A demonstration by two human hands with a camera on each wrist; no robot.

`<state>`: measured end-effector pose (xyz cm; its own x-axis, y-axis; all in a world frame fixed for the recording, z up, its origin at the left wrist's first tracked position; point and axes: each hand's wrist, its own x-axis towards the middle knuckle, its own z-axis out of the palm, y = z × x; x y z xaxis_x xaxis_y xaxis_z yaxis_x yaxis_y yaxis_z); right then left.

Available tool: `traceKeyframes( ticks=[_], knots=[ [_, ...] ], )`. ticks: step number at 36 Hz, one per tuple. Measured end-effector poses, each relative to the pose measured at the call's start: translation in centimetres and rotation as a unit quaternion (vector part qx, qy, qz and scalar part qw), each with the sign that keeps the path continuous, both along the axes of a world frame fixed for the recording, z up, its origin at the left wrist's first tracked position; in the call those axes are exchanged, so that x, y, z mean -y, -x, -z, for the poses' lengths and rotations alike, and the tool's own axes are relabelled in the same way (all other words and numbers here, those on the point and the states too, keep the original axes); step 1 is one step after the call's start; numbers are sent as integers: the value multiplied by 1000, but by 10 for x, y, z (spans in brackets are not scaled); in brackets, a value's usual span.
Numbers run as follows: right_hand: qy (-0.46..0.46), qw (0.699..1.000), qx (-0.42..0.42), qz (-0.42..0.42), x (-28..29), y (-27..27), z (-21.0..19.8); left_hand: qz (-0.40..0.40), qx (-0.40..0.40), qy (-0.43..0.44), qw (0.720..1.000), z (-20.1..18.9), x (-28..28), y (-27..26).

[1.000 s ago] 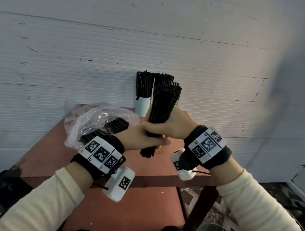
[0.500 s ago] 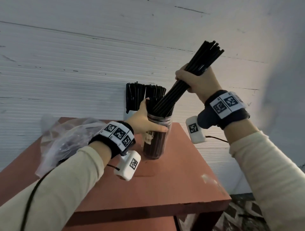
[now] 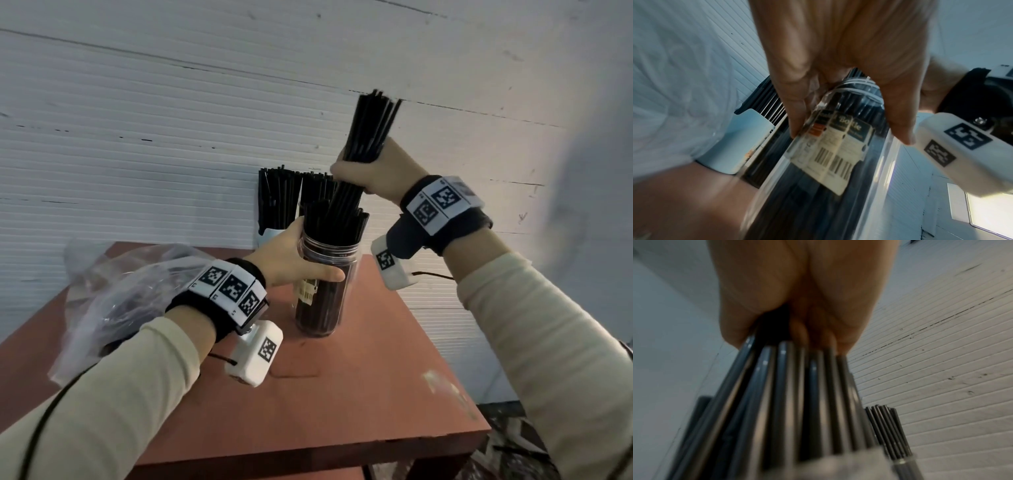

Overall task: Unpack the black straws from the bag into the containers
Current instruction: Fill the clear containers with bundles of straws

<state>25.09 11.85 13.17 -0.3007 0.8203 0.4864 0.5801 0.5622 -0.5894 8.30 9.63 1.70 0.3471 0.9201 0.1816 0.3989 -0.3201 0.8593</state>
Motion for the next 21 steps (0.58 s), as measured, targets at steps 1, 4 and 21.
traceKeyframes(
  ticks=[1,4,21],
  knots=[
    [6,1000,17,-1,-1,3,4,0,5,0,1000,0,0,0],
    [0,999,38,3,0,8,18,4,18,1,1000,2,-1,1],
    [-261,965,21,31,29,10,36,5,7,-4,1000,1,0,-2]
  ],
)
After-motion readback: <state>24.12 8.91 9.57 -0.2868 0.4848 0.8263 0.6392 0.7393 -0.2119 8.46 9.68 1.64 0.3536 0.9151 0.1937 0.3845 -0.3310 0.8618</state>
